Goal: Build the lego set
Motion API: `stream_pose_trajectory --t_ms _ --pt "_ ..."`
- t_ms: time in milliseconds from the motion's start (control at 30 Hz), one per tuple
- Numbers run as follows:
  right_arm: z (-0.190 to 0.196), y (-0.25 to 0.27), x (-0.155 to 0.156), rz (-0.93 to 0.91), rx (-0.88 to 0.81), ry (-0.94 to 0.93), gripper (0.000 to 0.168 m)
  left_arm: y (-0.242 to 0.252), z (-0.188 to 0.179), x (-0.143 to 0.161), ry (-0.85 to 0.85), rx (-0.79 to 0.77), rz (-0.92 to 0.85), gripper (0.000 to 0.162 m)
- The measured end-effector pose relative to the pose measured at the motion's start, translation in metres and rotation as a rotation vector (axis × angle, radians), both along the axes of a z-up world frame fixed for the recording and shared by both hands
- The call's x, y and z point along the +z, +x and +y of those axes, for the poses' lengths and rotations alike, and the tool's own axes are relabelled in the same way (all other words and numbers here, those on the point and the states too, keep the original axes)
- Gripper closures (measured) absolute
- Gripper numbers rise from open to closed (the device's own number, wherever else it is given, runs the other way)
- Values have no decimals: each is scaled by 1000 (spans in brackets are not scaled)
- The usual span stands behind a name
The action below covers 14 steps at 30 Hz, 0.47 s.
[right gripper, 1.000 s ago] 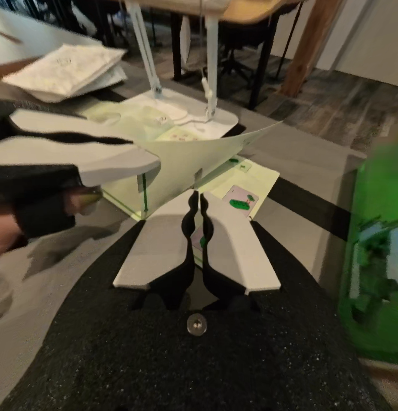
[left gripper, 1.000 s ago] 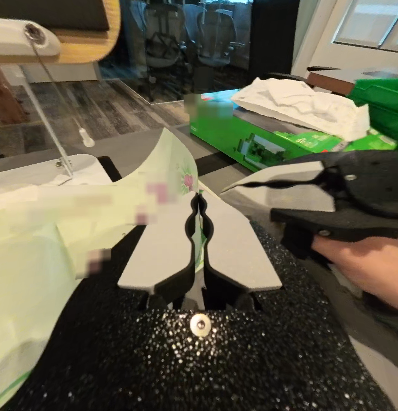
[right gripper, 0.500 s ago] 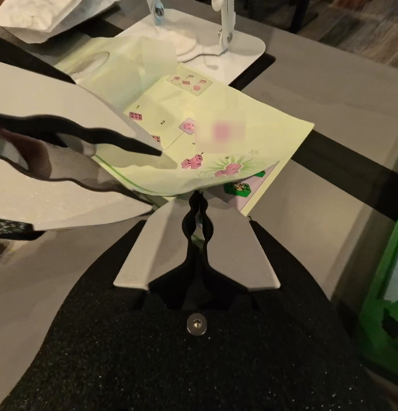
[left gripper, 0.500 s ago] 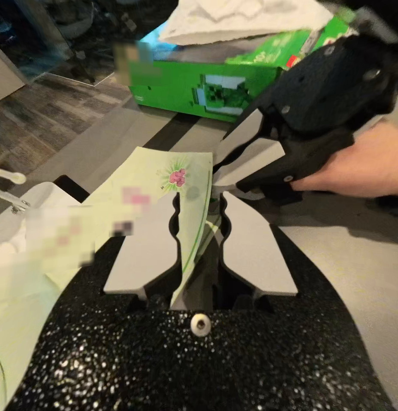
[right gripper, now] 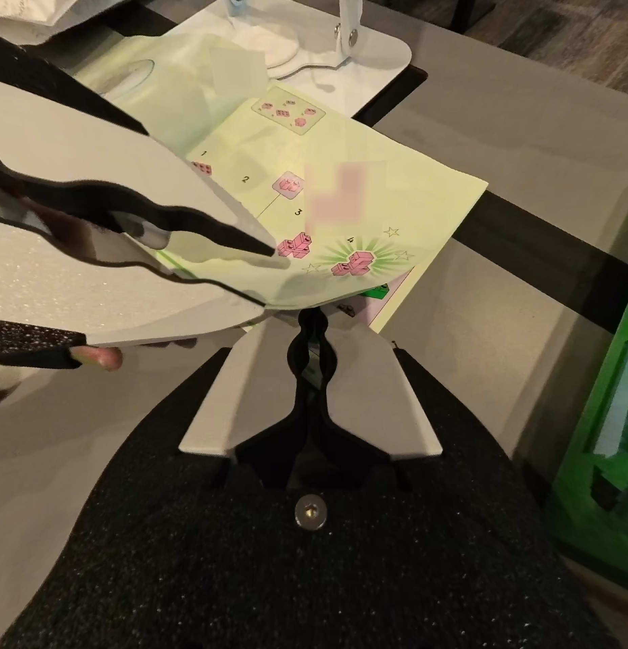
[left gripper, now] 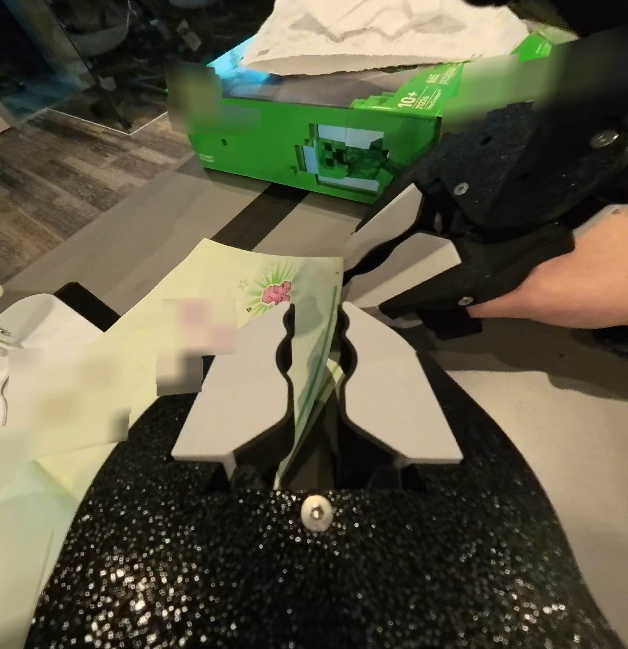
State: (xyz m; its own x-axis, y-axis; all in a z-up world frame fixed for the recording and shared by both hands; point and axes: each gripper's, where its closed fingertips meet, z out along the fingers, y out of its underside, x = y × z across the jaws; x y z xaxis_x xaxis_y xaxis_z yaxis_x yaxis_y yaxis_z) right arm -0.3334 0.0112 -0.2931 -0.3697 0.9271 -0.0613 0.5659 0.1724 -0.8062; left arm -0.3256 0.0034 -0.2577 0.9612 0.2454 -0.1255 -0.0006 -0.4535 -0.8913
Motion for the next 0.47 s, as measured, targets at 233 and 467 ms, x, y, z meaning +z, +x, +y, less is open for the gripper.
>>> stream_pose_trajectory --t_ms 233,467 --pt "-3 1 -2 -3 21 34 168 -2 7 10 83 -46 -88 130" --pt "-4 1 -6 -19 31 66 168 2 13 4 93 -88 -135 127"
